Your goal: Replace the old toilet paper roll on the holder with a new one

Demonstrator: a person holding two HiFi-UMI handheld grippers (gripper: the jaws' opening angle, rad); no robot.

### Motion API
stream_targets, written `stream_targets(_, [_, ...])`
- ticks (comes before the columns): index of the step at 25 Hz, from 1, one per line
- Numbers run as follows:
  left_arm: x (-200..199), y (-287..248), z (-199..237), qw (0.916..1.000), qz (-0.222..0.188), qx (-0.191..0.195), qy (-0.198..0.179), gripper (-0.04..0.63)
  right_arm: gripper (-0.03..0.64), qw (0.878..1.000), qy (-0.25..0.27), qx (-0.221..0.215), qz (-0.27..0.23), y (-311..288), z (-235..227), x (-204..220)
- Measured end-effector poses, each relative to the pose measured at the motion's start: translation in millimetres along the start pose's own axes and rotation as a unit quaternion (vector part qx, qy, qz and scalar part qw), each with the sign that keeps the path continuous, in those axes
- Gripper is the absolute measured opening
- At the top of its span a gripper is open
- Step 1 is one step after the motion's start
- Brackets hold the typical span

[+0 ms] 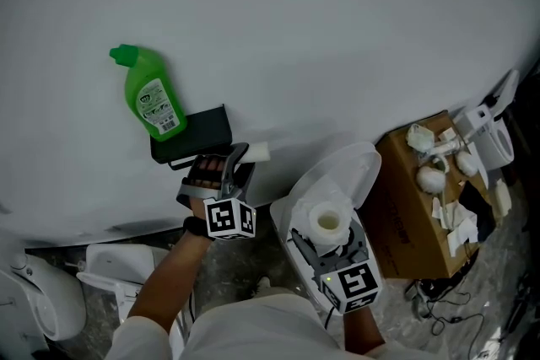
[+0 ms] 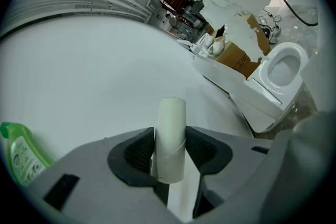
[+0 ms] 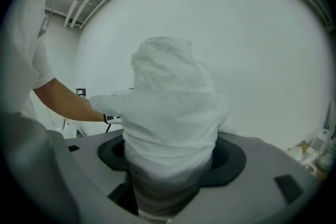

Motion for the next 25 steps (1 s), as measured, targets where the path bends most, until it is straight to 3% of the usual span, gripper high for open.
stream_targets(7, [-36.0,19.6,11.1,0.9978,-0.061,-0.019,0.017,0.184,0.330,1.000,0.003,0.004,-0.007,0.2,7.0,-3.8])
stream_targets(11, [-36.0,46.1,19.3,0.9931,-0.081,-0.034,0.078,0.184,0.330,1.000,0.006,-0.005,0.009,-2.5,13.4,-1.9])
stream_targets(15, [-20.3,84.0,33.1,0.9785,-0.101,-0.058,0.170,0.184,0.330,1.000,0.019,-0.020,-0.004,-13.2,27.8,-14.2])
stream_targets(19, [9.0,127.5,46.0,0.9622,-0.101,-0.092,0.236,0.184,0.330,0.999,0.030,-0.036,-0.007,-22.9,43.4,-21.2])
stream_targets(22, [35.9,161.9,56.7,0.9443,-0.103,-0.118,0.290,0.184,0.330,0.998,0.033,-0.050,-0.003,-29.0,56.8,-25.0])
stream_targets(23, [44.2,174.8,61.2,0.9390,-0.103,-0.127,0.303,0.184,0.330,0.998,0.033,-0.054,-0.001,-30.5,61.4,-25.9])
stream_targets(25, [60.5,201.3,73.5,0.9359,-0.092,-0.146,0.307,0.184,0.330,0.998,0.038,-0.058,-0.005,-35.3,68.3,-29.5])
Point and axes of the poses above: the fingertips, and each gripper's own axes: y backward along the fingers, z to its left, x out of its underside, the point moved 1 cm from there along y, backward along the fingers, and after that the axes turned 1 degree about -y, right-handed, at the moved point
